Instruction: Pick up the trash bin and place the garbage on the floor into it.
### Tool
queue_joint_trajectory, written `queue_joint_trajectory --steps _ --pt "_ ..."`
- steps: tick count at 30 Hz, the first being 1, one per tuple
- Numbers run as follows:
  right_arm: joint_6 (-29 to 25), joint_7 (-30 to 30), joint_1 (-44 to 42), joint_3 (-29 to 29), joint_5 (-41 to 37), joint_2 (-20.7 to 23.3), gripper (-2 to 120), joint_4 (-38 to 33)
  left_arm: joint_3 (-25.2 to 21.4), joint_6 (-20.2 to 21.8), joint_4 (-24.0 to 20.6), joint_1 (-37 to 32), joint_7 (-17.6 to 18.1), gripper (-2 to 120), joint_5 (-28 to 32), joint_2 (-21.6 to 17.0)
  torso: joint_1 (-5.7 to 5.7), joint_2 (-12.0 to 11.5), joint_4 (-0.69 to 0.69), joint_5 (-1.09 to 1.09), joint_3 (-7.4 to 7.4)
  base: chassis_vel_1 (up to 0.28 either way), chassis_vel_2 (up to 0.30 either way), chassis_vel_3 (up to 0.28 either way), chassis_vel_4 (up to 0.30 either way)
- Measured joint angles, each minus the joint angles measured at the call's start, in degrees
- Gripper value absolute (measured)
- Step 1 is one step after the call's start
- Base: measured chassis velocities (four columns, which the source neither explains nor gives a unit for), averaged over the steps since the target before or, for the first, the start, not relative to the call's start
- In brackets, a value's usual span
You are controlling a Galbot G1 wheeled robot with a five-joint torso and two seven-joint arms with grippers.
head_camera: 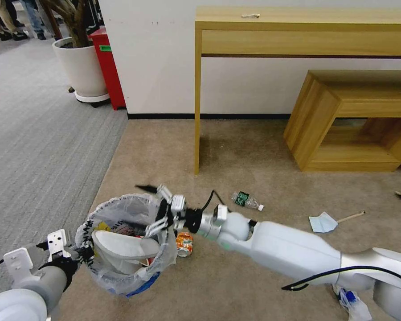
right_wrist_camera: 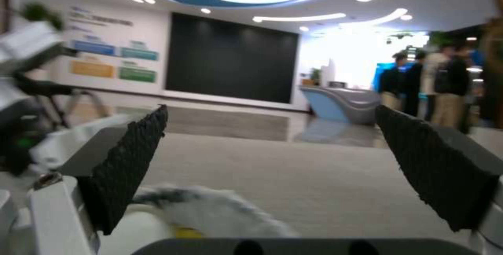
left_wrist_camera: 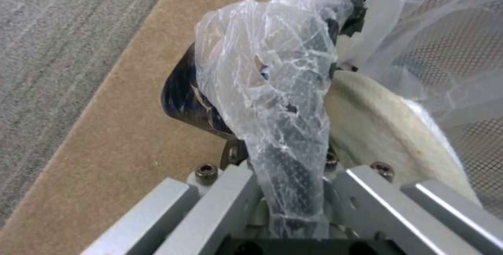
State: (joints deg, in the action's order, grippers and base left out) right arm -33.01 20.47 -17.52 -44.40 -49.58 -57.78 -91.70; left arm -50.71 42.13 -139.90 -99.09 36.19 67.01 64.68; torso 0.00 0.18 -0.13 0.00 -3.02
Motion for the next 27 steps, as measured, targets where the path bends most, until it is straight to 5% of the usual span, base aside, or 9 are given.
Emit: queue_joint_trajectory --steps 17,27 --pt "3.03 -5.42 -7.90 12.33 -0.34 8.35 100 -1.93 -1.85 0.00 3.40 1.04 0.35 1 1.23 -3.89 0.00 0.00 -0.01 0.00 0.00 0.000 0.000 0.000 0.000" --pt "8.64 -5.69 -14.70 17.02 -9.82 13.87 100 -0.91 -2.24 -0.01 3.40 0.98 0.55 1 2.17 -4.54 0.00 0.00 0.00 0.00 0.00 0.000 0.000 0.000 0.000"
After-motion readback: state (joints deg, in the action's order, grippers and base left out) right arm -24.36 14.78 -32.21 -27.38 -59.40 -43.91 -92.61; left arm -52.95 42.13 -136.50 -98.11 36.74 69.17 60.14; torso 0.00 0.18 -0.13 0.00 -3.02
